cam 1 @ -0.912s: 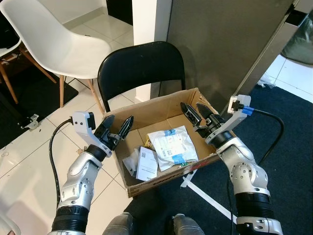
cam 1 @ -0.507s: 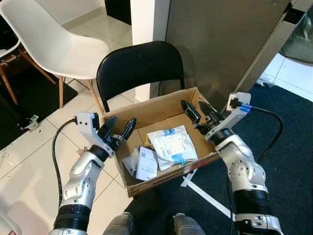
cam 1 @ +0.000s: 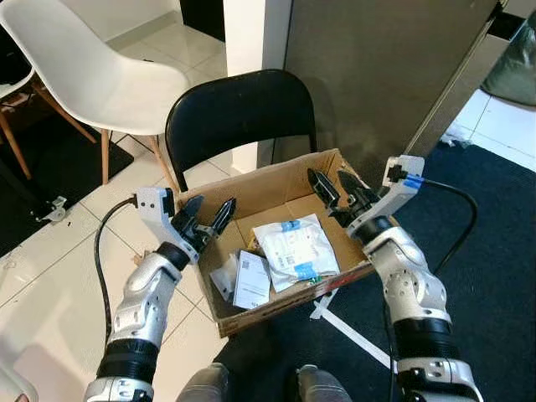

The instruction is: Picking trash to rubbish bin

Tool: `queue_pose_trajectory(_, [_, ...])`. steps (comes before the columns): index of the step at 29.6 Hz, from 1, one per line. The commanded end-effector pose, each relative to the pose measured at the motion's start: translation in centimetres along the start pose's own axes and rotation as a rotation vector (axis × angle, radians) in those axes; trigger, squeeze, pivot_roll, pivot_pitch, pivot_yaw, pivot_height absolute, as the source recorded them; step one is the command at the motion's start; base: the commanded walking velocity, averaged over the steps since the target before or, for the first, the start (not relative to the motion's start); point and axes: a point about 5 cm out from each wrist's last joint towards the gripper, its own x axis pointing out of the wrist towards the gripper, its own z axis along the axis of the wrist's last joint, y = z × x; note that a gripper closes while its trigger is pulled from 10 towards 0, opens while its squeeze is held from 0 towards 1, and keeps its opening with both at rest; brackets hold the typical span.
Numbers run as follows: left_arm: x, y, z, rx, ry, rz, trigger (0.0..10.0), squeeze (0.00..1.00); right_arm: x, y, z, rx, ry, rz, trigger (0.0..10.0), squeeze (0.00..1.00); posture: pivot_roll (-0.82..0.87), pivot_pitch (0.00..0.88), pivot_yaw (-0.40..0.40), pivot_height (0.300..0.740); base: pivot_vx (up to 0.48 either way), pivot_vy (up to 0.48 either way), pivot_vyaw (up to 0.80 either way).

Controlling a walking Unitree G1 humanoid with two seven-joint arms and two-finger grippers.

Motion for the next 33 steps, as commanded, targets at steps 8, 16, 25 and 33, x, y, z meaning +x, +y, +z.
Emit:
queue_pose_trajectory(8, [0.8,1.2,-0.3,0.004,0.029,0.033,10.0,0.0,1.4,-0.4,-0.6,-0.027,0.032,-0.012,10.0,0.0,-0.02,0.023,0.015,0.74,0.0,0.0,0.0])
queue_pose_trajectory(16, [1.6,2.2,0.1,0.029,0.047,0.071,10.0,0.0,2.8,-0.9,-0.9,-0.042,0.054,-0.05,10.0,0.0,0.01,0.0,0.013,0.74,0.0,0.0,0.0])
queue_pose_trajectory(25, [2.5,2.9,0.2,0.061,0.068,0.102,10.0,0.0,3.8,-1.2,-1.1,-0.095,0.083,-0.065,10.0,0.0,0.02,0.0,0.002,0.74,0.0,0.0,0.0])
queue_pose_trajectory(33, [2.1,2.5,-0.3,0.061,0.048,0.062,10.0,0.0,3.2,-0.9,-1.1,-0.057,0.032,-0.007,10.0,0.0,0.01,0.0,0.006,0.74,0.0,0.0,0.0])
